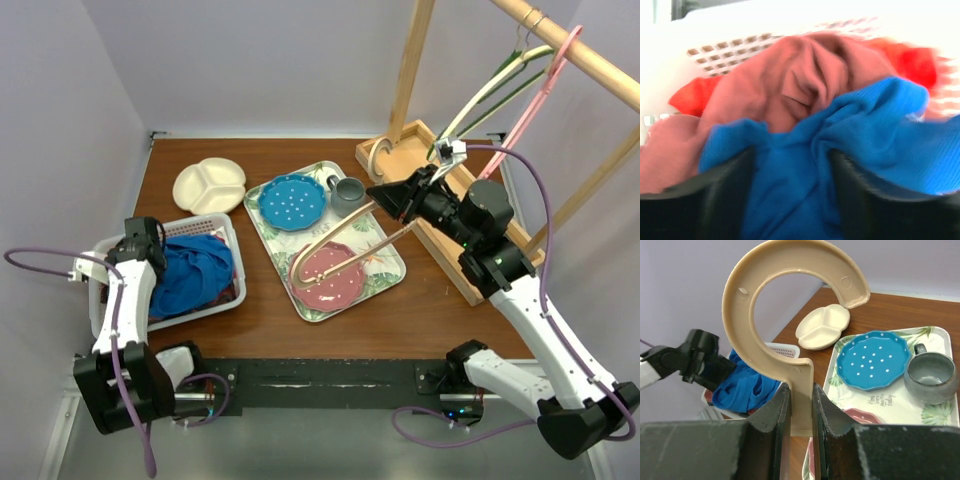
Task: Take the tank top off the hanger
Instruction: Place the tank top in the bin, then place the hanger at the clothesline.
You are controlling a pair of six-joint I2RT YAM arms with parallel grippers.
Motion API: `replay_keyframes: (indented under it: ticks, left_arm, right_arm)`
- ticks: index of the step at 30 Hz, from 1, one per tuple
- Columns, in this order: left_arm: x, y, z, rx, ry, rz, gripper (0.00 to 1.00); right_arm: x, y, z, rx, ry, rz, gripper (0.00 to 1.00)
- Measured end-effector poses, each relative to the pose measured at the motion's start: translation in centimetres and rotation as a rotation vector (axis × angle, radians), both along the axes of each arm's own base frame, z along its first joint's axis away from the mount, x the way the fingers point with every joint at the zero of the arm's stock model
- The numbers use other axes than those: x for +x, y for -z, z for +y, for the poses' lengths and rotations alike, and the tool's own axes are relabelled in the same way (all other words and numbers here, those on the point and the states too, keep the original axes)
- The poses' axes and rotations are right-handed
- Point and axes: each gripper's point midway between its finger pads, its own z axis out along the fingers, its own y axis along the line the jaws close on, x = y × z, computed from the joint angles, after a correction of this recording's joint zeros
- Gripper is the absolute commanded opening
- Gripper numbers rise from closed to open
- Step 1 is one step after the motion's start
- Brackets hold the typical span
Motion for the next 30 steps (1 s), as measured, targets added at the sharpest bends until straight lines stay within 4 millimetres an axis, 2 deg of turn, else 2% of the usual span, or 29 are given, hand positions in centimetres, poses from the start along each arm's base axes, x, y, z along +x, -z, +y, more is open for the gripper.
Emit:
replay_keyframes:
  ticks: [1,2,7,12,14,16,21,26,28,30]
  left_arm:
    - [0.3,-1.1,0.1,0.01,0.004,-0.032,0.95]
    - [0.7,-2.4,0.2,0.021,0.006,-0.07,1.0]
    - [1.5,-8.5,0.2,0.073,0.016,-0.268,1.0]
    - [1.6,-13.9,0.3,0.116,0.016,-0.401,1.0]
    - [2.2,-15.7,0.2,0.149,0.092,-0.442,1.0]
    - [3.8,-17.6,-0.8,0.182,0.244,-0.534,0.95]
    - [7.2,-20.6,-5.8,0.271,0.703,-0.763,0.9]
    - [12.6,-23.2,-13.1,0.177,1.199,-0.96,0.82]
    - [14.2,-23.3,-16.3,0.098,1.396,-1.023,0.81]
    - [14.9,-22.2,-19.4,0.005,1.564,-1.031,0.82]
  right_arm:
    - [0.1,-0.1,-0.1,0.002,0.008,-0.002,0.0]
    - [0.0,-0.2,-0.2,0.004,0.012,-0.006,0.0]
    - [0.0,-0.4,-0.3,0.005,0.019,-0.01,0.0]
    - [0.9,0.2,-0.1,-0.006,0.027,0.014,0.0]
    - [1.5,0.5,0.0,-0.012,0.038,0.026,0.0]
    - [2.1,0.7,0.0,-0.021,0.053,0.034,0.0]
    - [3.3,1.2,0.2,-0.061,0.069,0.033,0.0]
    - [4.8,1.9,0.1,-0.122,0.096,0.016,0.0]
    - [5.2,2.3,0.0,-0.148,0.107,0.009,0.0]
    - [5.9,2.7,0.0,-0.178,0.123,0.0,0.0]
